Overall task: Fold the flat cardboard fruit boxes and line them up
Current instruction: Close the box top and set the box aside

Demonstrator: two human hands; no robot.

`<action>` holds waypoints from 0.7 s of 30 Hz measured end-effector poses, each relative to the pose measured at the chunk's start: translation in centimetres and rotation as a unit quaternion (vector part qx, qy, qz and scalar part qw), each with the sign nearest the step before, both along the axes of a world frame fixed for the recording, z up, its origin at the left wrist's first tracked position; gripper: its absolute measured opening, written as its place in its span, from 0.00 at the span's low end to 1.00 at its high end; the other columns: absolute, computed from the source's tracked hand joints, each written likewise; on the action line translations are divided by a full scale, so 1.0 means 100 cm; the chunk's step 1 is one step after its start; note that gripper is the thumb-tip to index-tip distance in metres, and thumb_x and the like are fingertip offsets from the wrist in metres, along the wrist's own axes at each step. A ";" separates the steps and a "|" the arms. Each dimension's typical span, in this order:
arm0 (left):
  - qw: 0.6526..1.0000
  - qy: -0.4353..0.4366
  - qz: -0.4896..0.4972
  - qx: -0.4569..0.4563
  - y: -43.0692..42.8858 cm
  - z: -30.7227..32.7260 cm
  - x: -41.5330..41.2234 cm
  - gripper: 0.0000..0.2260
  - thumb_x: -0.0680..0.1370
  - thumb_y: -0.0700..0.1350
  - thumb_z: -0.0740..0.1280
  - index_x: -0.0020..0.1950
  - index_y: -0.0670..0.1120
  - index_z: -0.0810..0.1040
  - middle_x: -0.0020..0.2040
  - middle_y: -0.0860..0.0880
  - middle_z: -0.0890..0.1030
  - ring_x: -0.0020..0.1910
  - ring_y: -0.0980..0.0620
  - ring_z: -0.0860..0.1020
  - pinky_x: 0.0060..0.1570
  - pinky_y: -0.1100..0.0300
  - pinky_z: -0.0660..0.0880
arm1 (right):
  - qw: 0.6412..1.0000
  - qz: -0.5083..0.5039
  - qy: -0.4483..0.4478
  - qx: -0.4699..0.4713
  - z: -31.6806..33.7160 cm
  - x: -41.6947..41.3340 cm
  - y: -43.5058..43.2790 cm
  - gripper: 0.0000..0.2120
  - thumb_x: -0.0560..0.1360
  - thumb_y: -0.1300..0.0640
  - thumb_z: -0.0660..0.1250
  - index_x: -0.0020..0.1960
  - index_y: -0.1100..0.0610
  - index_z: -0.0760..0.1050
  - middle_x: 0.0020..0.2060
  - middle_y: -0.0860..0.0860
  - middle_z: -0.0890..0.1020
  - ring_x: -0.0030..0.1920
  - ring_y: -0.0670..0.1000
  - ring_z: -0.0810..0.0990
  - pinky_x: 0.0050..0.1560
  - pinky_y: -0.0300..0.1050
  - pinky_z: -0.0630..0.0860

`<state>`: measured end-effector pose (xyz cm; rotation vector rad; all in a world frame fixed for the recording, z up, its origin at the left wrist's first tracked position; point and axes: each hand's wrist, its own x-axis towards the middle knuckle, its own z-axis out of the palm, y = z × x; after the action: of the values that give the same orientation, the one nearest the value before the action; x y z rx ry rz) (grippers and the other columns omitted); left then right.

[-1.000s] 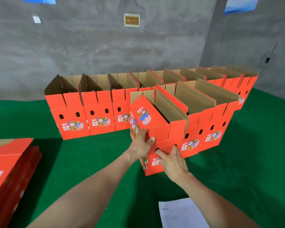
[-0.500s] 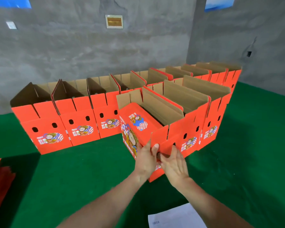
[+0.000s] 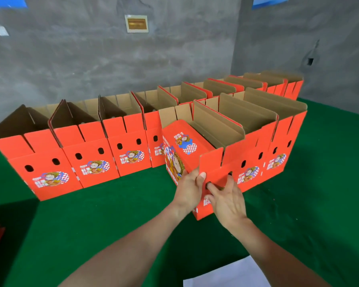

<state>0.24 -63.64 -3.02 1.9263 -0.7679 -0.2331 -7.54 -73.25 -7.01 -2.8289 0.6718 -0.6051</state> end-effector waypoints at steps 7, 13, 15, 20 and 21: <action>0.999 0.013 -0.040 -0.013 -0.016 -0.007 0.003 0.11 0.82 0.44 0.58 0.56 0.44 0.78 0.53 0.40 0.77 0.53 0.42 0.76 0.57 0.58 0.72 | 0.999 -0.012 -0.026 -0.036 -0.012 -0.003 -0.024 0.15 0.61 0.57 0.81 0.45 0.54 0.81 0.48 0.70 0.75 0.38 0.66 0.77 0.39 0.60 0.80; 0.988 0.105 -0.112 0.019 -0.052 0.012 0.033 0.13 0.83 0.45 0.54 0.60 0.41 0.75 0.56 0.38 0.79 0.56 0.39 0.78 0.60 0.44 0.73 | 0.997 -0.077 -0.011 0.014 -0.020 0.023 -0.043 0.23 0.70 0.41 0.71 0.59 0.51 0.73 0.67 0.70 0.61 0.60 0.68 0.69 0.55 0.59 0.73; 0.988 0.109 -0.109 0.019 -0.063 0.009 0.037 0.13 0.83 0.45 0.55 0.63 0.44 0.74 0.57 0.41 0.79 0.57 0.40 0.77 0.61 0.47 0.72 | 0.993 -0.106 -0.021 0.050 -0.024 0.035 -0.045 0.25 0.71 0.39 0.68 0.61 0.52 0.70 0.72 0.69 0.54 0.65 0.68 0.65 0.58 0.58 0.70; 0.985 0.131 -0.112 0.003 -0.059 0.003 0.041 0.26 0.83 0.43 0.54 0.77 0.58 0.49 0.72 0.52 0.65 0.66 0.50 0.69 0.69 0.47 0.65 | 0.985 -0.136 -0.042 0.101 -0.027 0.053 -0.053 0.20 0.74 0.44 0.66 0.61 0.53 0.69 0.73 0.67 0.49 0.68 0.68 0.63 0.60 0.56 0.70; 0.987 0.126 -0.101 0.008 -0.054 0.004 0.042 0.25 0.83 0.43 0.54 0.77 0.57 0.49 0.72 0.52 0.64 0.68 0.51 0.68 0.71 0.50 0.63 | 0.985 -0.135 -0.039 0.101 -0.026 0.054 -0.056 0.20 0.74 0.43 0.65 0.61 0.53 0.68 0.73 0.67 0.49 0.68 0.68 0.64 0.59 0.56 0.70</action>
<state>4.44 -69.04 -2.63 1.7897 -0.7904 -0.5969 -2.16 -78.83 -9.66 -2.5335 1.0488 -0.6441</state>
